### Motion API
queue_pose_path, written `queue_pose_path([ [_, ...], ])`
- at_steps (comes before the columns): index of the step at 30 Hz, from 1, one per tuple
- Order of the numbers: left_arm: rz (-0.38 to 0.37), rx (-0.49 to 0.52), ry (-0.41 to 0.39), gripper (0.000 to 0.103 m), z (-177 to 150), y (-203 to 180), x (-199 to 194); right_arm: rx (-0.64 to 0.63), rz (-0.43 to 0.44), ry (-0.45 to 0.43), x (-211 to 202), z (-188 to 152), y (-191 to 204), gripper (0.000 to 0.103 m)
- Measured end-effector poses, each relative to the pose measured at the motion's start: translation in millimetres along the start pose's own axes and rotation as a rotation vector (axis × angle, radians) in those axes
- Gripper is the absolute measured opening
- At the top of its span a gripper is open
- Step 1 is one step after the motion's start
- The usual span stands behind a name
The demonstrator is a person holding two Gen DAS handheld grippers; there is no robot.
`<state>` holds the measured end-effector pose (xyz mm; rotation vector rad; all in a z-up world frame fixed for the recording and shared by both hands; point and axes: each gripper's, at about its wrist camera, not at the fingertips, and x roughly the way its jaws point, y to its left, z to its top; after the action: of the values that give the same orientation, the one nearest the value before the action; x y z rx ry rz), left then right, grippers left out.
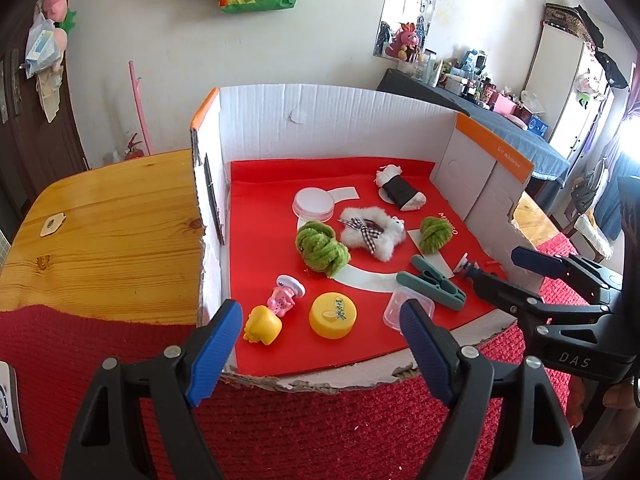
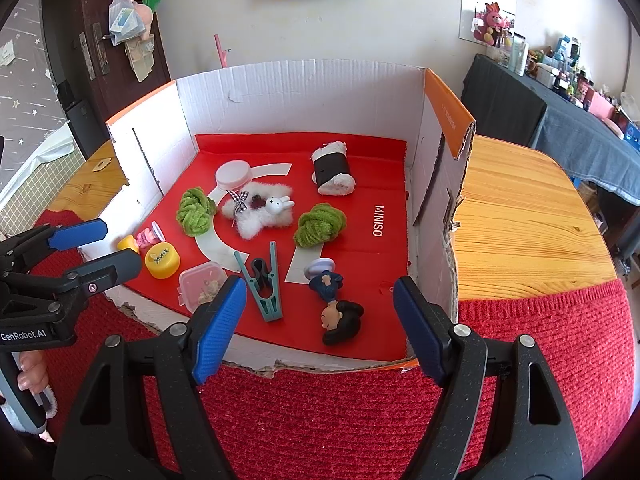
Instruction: Organize objects
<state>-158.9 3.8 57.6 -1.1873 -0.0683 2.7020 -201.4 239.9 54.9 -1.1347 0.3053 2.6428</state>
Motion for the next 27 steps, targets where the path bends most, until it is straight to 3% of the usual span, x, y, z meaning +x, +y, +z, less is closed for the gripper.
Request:
queue_pose_path([
  [27, -0.006, -0.006, -0.019, 0.083, 2, -4, -14, -0.004, -0.001, -0.023, -12, 1, 2, 0.076],
])
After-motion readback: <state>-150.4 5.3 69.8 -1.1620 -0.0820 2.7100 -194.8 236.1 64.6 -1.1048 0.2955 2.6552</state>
